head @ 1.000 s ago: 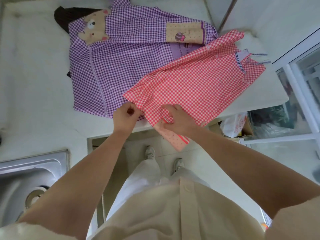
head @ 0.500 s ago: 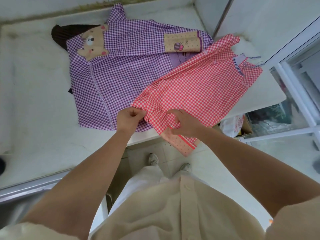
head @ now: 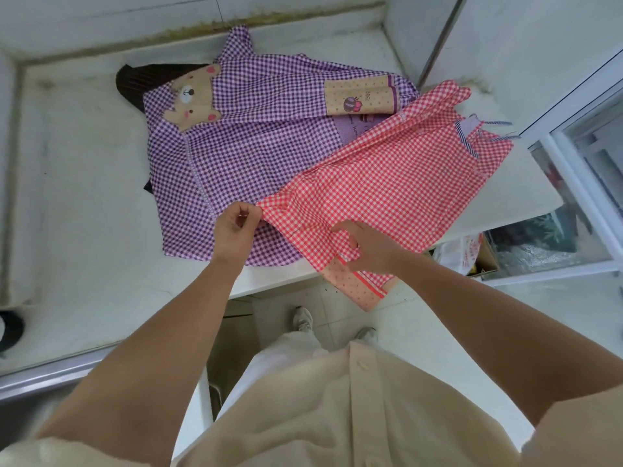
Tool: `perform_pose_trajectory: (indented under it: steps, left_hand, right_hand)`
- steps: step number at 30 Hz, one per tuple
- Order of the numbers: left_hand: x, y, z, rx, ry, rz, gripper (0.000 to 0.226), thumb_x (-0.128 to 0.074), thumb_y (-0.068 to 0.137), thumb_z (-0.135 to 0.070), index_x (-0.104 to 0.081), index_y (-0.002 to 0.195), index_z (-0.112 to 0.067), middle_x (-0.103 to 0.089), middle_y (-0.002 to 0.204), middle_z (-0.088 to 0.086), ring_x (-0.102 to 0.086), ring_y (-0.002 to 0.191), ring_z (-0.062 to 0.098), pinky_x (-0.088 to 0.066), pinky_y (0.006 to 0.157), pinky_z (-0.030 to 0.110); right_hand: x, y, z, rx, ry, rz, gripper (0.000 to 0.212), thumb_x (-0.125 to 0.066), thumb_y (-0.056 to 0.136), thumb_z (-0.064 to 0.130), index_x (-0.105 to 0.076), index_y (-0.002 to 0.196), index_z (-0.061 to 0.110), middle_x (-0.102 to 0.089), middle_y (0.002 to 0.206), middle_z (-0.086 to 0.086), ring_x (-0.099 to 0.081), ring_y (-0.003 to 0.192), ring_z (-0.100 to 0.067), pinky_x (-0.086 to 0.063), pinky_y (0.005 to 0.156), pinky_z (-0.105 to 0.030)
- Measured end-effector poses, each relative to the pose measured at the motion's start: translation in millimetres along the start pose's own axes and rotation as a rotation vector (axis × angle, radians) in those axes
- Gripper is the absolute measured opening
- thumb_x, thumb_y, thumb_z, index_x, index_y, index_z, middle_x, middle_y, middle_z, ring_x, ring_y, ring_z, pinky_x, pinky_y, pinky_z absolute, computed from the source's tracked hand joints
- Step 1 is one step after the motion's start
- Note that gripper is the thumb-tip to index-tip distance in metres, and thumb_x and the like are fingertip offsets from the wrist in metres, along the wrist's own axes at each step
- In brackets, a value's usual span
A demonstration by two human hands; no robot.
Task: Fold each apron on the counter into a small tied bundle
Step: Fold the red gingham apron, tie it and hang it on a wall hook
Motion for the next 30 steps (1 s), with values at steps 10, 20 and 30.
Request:
perform_pose_trajectory:
  steps: [10, 20, 30]
  left_hand:
    - [5.3, 10.2, -14.3, 0.051, 0.003, 0.159, 0.019, -0.059, 0.095, -0.026, -0.06, 0.099, -0.008, -0.061, 0.092, 0.0, -0.056, 0.083, 0.01, -0.051, 0.077, 0.024]
    - [2.9, 29.9, -14.1, 0.028, 0.216, -0.14, 0.023, -0.048, 0.1, -0.024, -0.06, 0.098, -0.005, -0.057, 0.091, 0.006, -0.051, 0.084, 0.015, -0.046, 0.081, 0.037]
    - [-15.7, 55.8, -23.9, 0.374, 0.08, 0.134, 0.009, -0.066, 0.086, 0.0, -0.068, 0.09, -0.007, -0.068, 0.112, 0.016, -0.066, 0.087, 0.021, -0.056, 0.076, 0.028]
  right_hand:
    - [2.8, 0.3, -10.3, -0.043, -0.007, 0.026, 0.072, -0.075, 0.078, 0.008, -0.039, 0.136, 0.03, -0.05, 0.107, 0.006, -0.047, 0.079, -0.002, -0.039, 0.065, -0.017]
    - [0.3, -0.6, -17.7, -0.053, 0.028, -0.014, 0.068, -0.075, 0.08, 0.013, -0.041, 0.135, 0.033, -0.046, 0.094, 0.012, -0.045, 0.079, -0.004, -0.036, 0.066, -0.018]
    - [2.6, -8.3, -25.1, -0.095, 0.21, -0.035, 0.061, -0.074, 0.081, 0.007, -0.05, 0.133, 0.028, -0.05, 0.09, 0.009, -0.046, 0.077, -0.005, -0.039, 0.073, -0.021]
Point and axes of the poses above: each hand's wrist, its own y-axis towards the middle knuckle, its own x-axis out of the back of the hand, z = x × y, the point moved 3 cm from there along y, towards the middle knuckle
